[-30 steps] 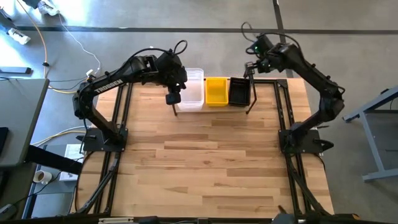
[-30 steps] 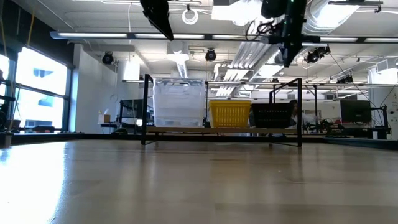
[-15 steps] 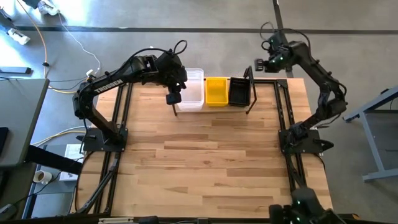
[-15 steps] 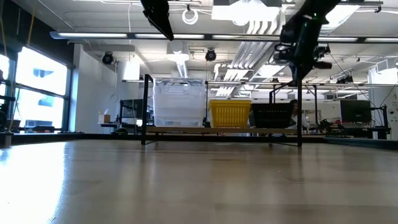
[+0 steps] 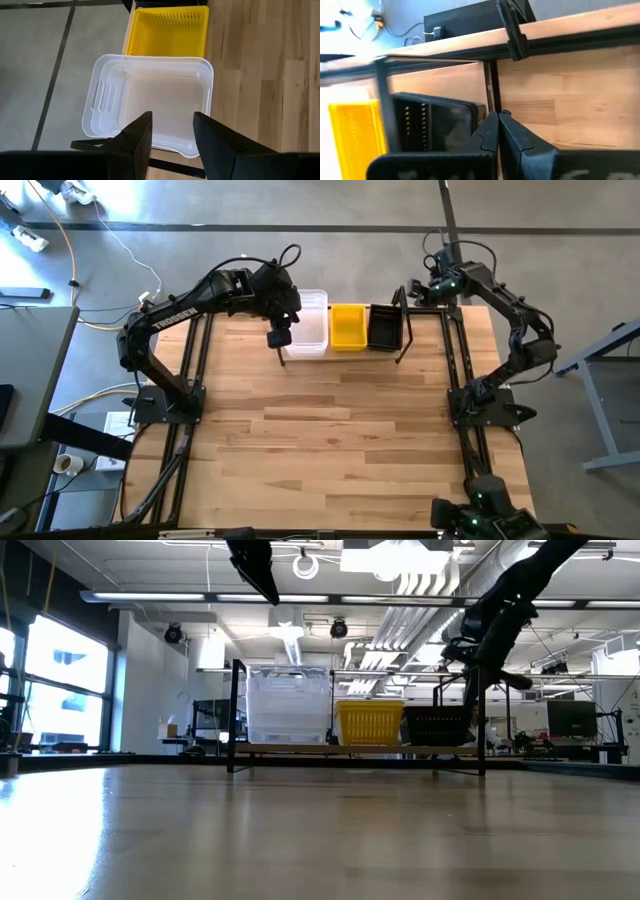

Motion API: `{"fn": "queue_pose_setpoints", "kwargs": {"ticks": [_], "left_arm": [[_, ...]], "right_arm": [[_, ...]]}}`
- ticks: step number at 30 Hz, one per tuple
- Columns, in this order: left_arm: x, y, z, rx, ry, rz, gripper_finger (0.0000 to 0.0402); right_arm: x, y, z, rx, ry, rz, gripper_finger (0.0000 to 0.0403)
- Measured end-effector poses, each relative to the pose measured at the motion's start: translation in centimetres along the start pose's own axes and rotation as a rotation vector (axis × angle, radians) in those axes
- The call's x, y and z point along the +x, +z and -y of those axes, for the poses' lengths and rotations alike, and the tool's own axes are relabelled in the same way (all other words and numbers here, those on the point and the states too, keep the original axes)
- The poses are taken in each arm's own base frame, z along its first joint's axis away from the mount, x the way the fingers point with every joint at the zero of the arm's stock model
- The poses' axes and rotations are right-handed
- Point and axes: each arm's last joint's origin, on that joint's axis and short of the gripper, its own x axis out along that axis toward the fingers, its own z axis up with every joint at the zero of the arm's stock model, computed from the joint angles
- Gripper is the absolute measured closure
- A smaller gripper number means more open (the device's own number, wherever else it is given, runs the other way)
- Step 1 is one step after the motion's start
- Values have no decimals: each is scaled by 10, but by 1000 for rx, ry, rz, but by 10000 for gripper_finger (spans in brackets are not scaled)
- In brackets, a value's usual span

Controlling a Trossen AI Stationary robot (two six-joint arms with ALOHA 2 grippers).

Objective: Stack baskets on shelf by color
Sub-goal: Adjust the black bins on the shelf

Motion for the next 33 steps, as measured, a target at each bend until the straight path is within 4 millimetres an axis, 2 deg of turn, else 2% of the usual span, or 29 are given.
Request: {"fn": "queue_pose_setpoints", "kwargs": {"ticks": [6, 11, 19, 24, 33], "left_arm": [[0, 0, 0, 0, 0, 0, 268], [0, 0, 0, 16, 0, 0, 268], [0, 0, 0, 19, 0, 0, 268], [0, 0, 0, 35, 0, 1, 268], [0, 0, 0, 37, 0, 0, 268]], "right_arm": [[11, -1, 17, 117, 81, -35, 403], [20, -6, 22, 180, 121, -65, 403], [44, -19, 36, 329, 186, -86, 403], [53, -23, 34, 371, 236, -77, 403], [54, -21, 31, 371, 278, -66, 403]]}}
